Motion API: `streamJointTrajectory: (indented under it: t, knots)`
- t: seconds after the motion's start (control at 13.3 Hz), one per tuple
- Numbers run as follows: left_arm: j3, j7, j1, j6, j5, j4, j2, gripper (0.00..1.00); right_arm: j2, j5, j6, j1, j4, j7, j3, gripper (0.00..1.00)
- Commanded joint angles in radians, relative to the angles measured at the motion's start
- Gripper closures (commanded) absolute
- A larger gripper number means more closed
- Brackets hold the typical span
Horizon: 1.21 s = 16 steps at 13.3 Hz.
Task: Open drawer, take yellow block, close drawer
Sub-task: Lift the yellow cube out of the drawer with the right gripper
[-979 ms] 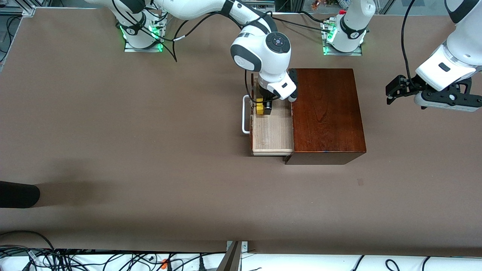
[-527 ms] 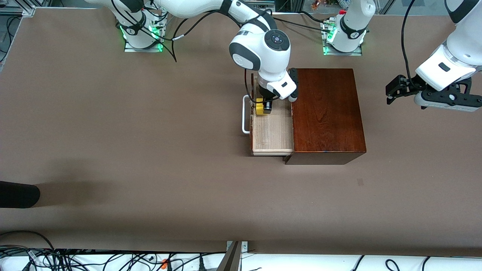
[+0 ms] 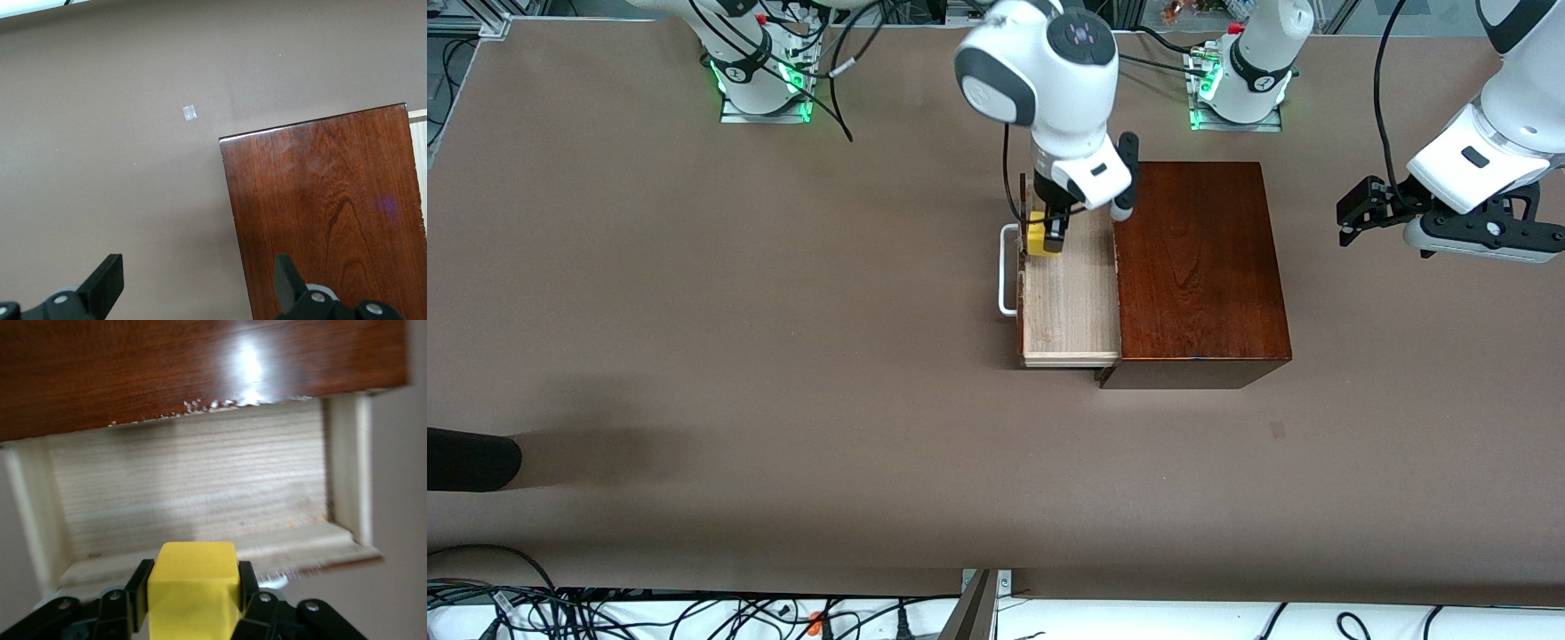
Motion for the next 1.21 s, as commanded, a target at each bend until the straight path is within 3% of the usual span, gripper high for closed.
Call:
streamJointTrajectory:
  t: [0.0,0.53,0.68,0.83,1.13]
  knots:
    - [0.002,0.017,-0.004,-0.022,-0.009,0.021,0.000,0.00,-0.082,0.071,-0.089,-0.087,-0.010,0.014,0.003,1.00]
    - [-0.005,0.015,-0.005,-0.050,-0.026,0.021,0.002,0.00,-0.206,0.078,-0.299,-0.390,-0.017,0.022,-0.004,1.00]
    - [-0.030,0.021,-0.008,-0.103,-0.116,0.021,0.006,0.00,-0.210,0.100,-0.332,-0.479,-0.019,0.020,-0.009,1.00]
    - [-0.094,0.119,-0.010,-0.157,-0.132,0.021,0.024,0.00,-0.214,0.133,-0.350,-0.565,-0.019,0.020,-0.015,1.00]
    - [-0.302,0.259,-0.012,-0.156,-0.137,0.027,0.145,0.00,-0.252,0.267,-0.320,-0.697,-0.098,0.015,-0.064,1.00]
